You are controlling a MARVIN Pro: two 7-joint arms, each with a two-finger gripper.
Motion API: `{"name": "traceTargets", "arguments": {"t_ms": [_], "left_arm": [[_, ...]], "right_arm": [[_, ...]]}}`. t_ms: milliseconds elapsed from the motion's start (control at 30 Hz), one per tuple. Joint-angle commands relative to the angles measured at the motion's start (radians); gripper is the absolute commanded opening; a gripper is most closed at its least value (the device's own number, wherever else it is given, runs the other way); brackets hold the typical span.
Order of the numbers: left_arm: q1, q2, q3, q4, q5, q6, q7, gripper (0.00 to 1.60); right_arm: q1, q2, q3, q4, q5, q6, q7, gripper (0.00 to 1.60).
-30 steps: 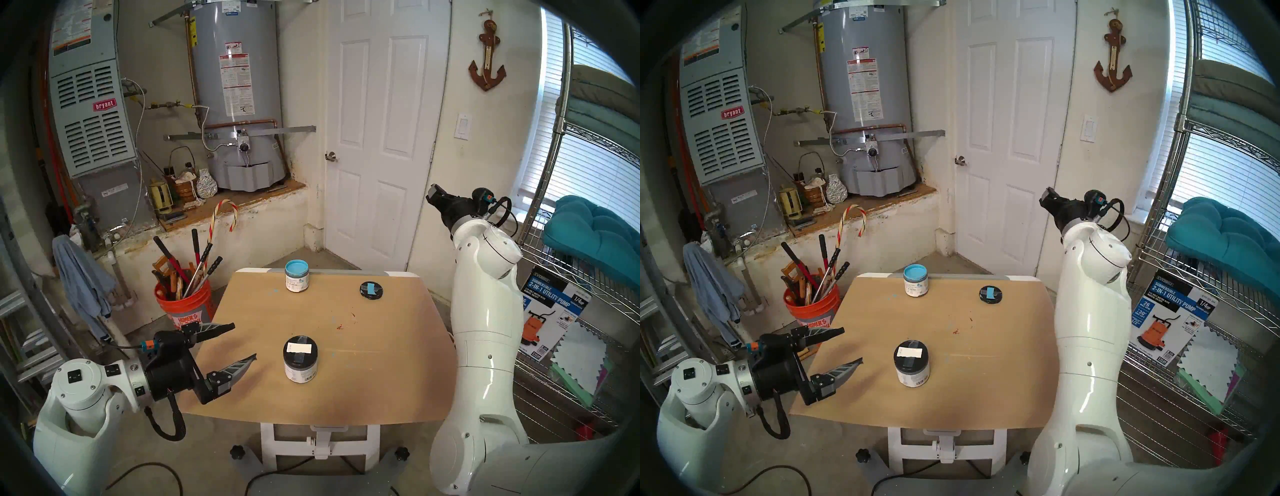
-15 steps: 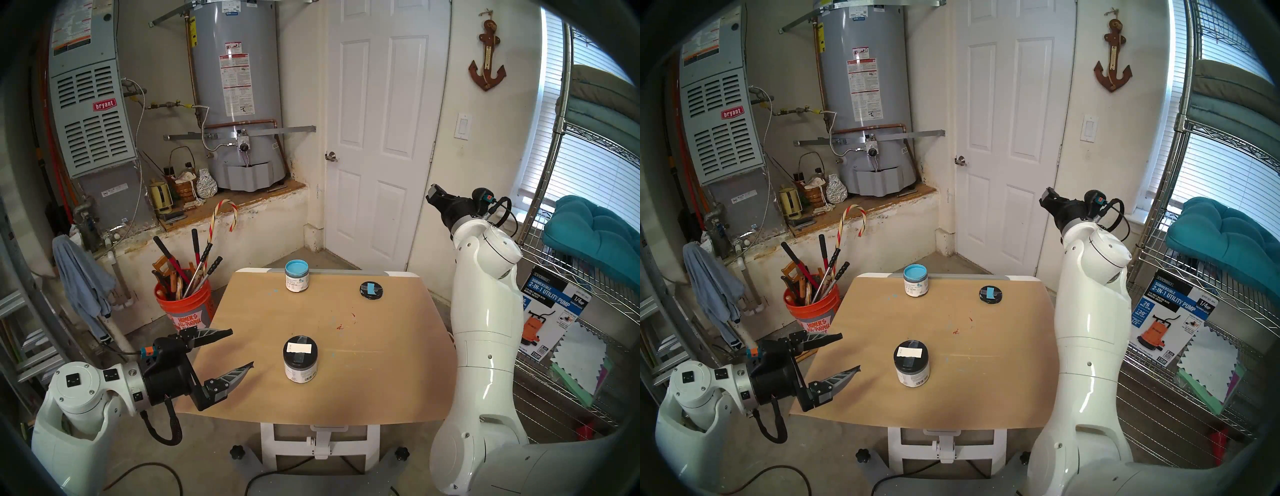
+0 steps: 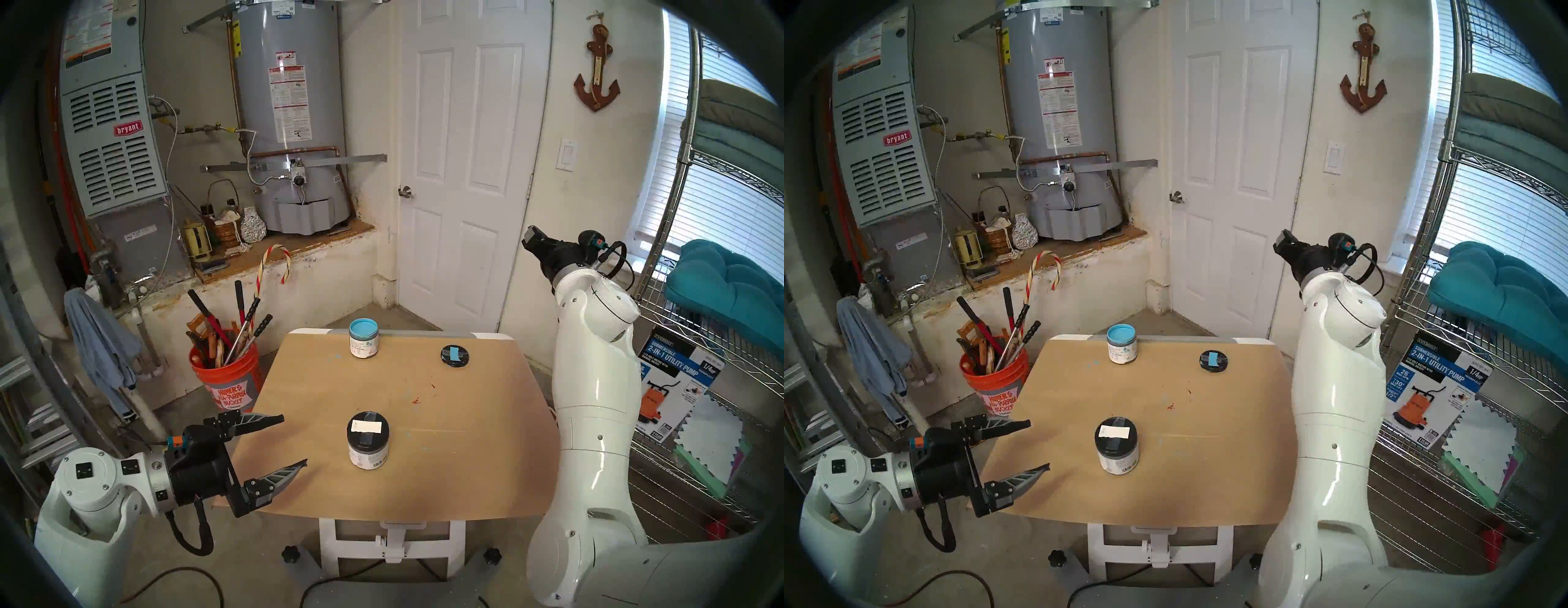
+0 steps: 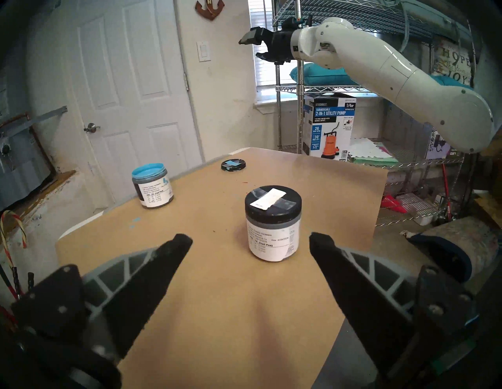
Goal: Open paint jar
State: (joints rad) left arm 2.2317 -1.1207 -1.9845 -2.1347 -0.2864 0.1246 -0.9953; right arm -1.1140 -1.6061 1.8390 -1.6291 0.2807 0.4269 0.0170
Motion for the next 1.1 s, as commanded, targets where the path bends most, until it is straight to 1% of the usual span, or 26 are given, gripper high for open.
{"name": "traceTargets", "arguments": {"t_ms": [0,200,433,533,633,833,867,900,933,967,1000,1033,1067], "left_arm": [[-0.005,-0.008,-0.004,-0.005,-0.011,-0.006,0.000,1.60],[-0.016,-0.020,-0.003,0.021,-0.049,-0.011,-0.019,1.60],[-0.034,-0.004,-0.001,0.041,-0.058,-0.015,-0.053,1.60],[-0.037,-0.001,-0.001,0.040,-0.049,-0.012,-0.056,1.60],[-0.036,-0.008,-0.003,0.037,-0.048,-0.008,-0.053,1.60],[-0.035,-0.066,-0.007,0.062,-0.108,-0.010,-0.048,1.60],[-0.141,-0.064,0.133,0.104,-0.028,0.007,0.023,1.60],[-0.150,-0.056,0.144,0.098,-0.032,0.006,0.006,1.60],[-0.138,-0.059,0.127,0.092,-0.039,0.005,-0.001,1.60],[-0.141,-0.059,0.130,0.094,-0.037,0.005,0.005,1.60],[-0.159,-0.060,0.156,0.106,-0.032,0.008,0.019,1.60],[-0.151,-0.064,0.148,0.106,-0.031,0.009,0.027,1.60],[-0.165,-0.067,0.172,0.118,-0.023,0.012,0.044,1.60]], "right_arm": [[0.016,-0.002,-0.008,-0.023,-0.001,-0.004,0.000,1.60],[0.016,-0.002,-0.008,-0.023,-0.001,-0.004,0.000,1.60],[0.016,-0.002,-0.008,-0.023,-0.001,-0.004,0.000,1.60],[0.016,-0.002,-0.008,-0.023,-0.001,-0.004,0.000,1.60],[0.016,-0.002,-0.008,-0.023,-0.001,-0.004,0.000,1.60],[0.016,-0.002,-0.008,-0.023,-0.001,-0.004,0.000,1.60],[0.017,-0.001,-0.007,-0.018,0.000,-0.005,0.002,1.60],[0.015,0.000,-0.005,-0.014,0.001,-0.004,0.002,1.60],[0.014,0.000,-0.005,-0.013,0.001,-0.004,0.002,1.60],[0.014,0.000,-0.005,-0.012,0.001,-0.004,0.002,1.60],[0.014,0.000,-0.005,-0.012,0.001,-0.004,0.002,1.60],[0.015,0.000,-0.005,-0.012,0.001,-0.004,0.002,1.60],[0.015,0.000,-0.005,-0.011,0.001,-0.004,0.002,1.60]]}}
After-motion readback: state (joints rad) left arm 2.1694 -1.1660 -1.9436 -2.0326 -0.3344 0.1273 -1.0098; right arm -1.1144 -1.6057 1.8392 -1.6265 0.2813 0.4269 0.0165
